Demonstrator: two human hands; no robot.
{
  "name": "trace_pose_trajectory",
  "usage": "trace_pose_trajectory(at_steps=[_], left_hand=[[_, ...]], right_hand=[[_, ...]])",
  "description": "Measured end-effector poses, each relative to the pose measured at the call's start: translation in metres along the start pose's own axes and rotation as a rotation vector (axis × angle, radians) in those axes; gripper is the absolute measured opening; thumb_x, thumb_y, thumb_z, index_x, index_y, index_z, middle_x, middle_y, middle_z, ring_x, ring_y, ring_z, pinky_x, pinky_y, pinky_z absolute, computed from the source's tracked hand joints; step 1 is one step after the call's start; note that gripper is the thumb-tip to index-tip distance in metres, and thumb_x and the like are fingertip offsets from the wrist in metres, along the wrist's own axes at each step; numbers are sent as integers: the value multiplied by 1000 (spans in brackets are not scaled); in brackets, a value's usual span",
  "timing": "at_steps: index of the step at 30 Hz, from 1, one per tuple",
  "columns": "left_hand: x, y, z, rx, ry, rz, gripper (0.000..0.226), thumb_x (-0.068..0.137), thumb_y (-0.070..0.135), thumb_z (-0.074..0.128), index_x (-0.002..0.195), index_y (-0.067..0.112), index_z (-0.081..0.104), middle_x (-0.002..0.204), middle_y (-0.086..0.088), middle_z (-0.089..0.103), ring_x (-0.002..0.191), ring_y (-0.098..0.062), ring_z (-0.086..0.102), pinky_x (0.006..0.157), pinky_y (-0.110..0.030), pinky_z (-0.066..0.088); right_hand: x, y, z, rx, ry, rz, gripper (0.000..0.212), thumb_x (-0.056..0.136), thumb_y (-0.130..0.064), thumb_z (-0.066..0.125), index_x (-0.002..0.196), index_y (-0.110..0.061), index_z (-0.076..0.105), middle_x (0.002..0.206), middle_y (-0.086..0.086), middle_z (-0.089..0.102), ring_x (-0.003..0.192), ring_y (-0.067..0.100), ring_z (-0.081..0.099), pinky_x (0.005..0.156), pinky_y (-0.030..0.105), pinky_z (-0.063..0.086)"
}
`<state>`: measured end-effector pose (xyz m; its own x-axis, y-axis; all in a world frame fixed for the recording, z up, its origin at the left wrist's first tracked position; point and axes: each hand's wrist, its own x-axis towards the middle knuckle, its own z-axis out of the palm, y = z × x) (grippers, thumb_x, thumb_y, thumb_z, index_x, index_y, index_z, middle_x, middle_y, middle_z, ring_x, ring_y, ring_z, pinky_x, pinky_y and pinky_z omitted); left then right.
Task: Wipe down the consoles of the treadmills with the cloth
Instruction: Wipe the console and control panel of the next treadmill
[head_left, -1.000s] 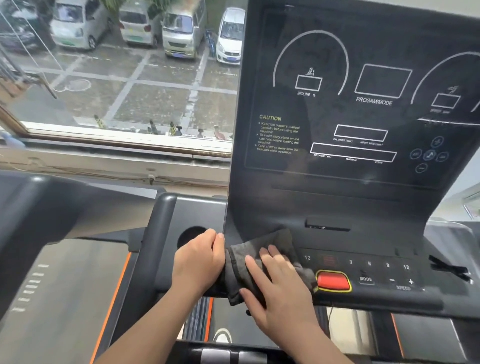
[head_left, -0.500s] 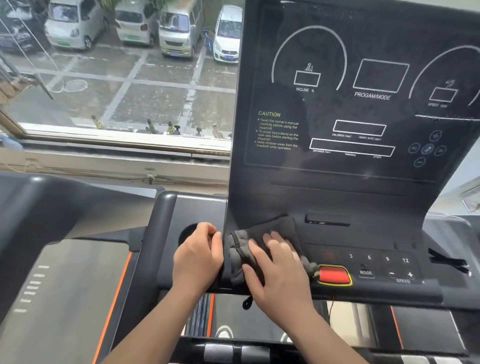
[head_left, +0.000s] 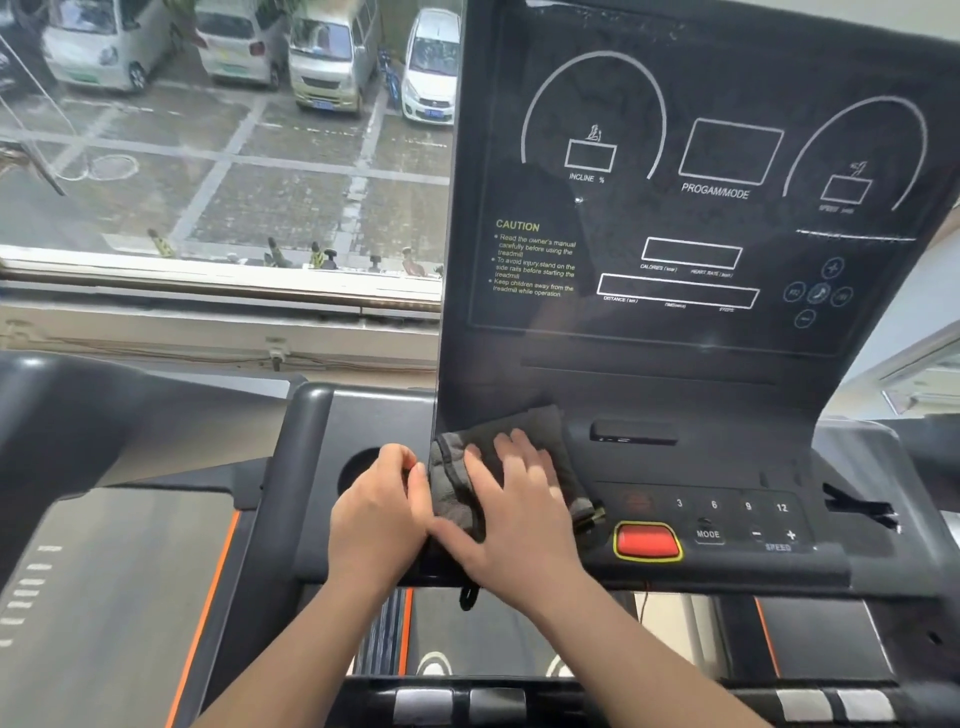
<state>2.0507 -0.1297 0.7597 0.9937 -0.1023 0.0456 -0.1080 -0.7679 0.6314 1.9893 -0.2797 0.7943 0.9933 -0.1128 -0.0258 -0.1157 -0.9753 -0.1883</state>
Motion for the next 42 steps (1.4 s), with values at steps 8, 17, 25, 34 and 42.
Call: trace_pose_trajectory(at_steps=[8,17,25,34,42], left_hand=[[-1,-2,3,17,14,-13,12,98,27,61,90,27,53,75,11,61,63,-16,53,54,-29,34],[1,2,1,5,-17,-21,8,99,30,58,95,29,52,76,12,61,69,-20,61,59,-35,44],[3,3,0,20,-40,-38,5,99,32,56,99,29,51,81,13,63,69,-18,55,61,-34,42],[-2,6,-3,-46,-47,-84,6,98,26,61,96,30,57,86,11,64,77,-17,61,64,-29,41],[-13,84,5,-222,36,81,17,92,12,67,105,23,65,93,15,59,85,-3,57,80,-24,44]], right_hand=[[-61,45,17,191,293,-248,27,77,-23,73,104,-20,74,114,1,67,106,28,65,92,39,52],[17,43,3,218,147,20,32,86,-32,69,116,-25,76,137,0,64,125,27,60,99,42,57],[20,22,-1,189,152,3,24,88,-41,62,102,-29,77,116,-7,66,108,23,57,82,35,54],[-30,34,-27,318,-147,-81,32,89,-51,52,78,-22,59,87,-11,53,90,16,49,79,37,47],[-50,99,-79,968,-155,282,28,91,-33,71,70,-15,64,63,-12,54,63,4,49,65,26,43]])
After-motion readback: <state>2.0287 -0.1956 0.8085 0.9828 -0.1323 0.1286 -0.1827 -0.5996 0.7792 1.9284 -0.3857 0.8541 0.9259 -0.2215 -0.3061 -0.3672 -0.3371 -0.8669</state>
